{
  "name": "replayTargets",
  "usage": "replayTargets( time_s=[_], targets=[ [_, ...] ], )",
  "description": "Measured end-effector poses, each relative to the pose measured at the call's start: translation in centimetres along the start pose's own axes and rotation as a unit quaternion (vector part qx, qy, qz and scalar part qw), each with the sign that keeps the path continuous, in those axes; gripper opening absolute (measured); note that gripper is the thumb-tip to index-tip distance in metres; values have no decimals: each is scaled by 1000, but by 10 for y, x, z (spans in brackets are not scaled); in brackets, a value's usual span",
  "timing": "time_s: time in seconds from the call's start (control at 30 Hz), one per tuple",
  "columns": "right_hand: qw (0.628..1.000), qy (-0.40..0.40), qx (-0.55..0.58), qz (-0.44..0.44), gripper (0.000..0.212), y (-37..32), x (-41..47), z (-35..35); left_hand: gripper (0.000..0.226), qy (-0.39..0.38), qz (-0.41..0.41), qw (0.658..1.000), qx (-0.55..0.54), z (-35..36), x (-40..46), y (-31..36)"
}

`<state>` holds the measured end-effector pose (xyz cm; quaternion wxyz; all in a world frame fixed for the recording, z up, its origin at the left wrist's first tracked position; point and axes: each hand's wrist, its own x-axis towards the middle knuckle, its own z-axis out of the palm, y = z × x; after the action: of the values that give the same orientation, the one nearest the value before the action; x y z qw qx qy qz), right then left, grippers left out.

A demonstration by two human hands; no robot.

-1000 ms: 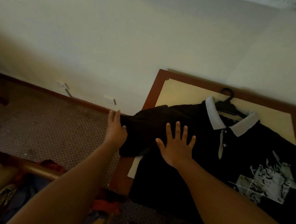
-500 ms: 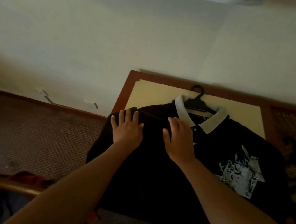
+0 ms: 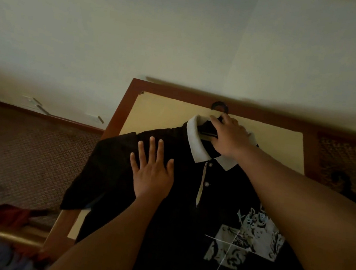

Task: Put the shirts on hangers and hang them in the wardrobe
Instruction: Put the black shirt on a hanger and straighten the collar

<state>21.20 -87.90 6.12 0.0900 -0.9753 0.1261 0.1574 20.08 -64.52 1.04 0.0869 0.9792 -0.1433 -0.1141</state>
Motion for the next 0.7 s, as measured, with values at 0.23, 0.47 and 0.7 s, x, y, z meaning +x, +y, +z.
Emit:
replayTargets(
  time_s=[0.23, 0.47, 0.7],
  targets=[
    [999, 7, -25, -29, 58, 19, 21, -13, 65, -8, -28, 1000, -1, 0, 1, 1],
    [999, 27, -45, -6, 54, 23, 24, -12, 67, -28, -41, 999, 3, 1, 5, 1],
    [994, 94, 12, 49, 58, 26, -17, 2, 70, -42, -34, 999, 3, -2, 4, 3]
  ],
)
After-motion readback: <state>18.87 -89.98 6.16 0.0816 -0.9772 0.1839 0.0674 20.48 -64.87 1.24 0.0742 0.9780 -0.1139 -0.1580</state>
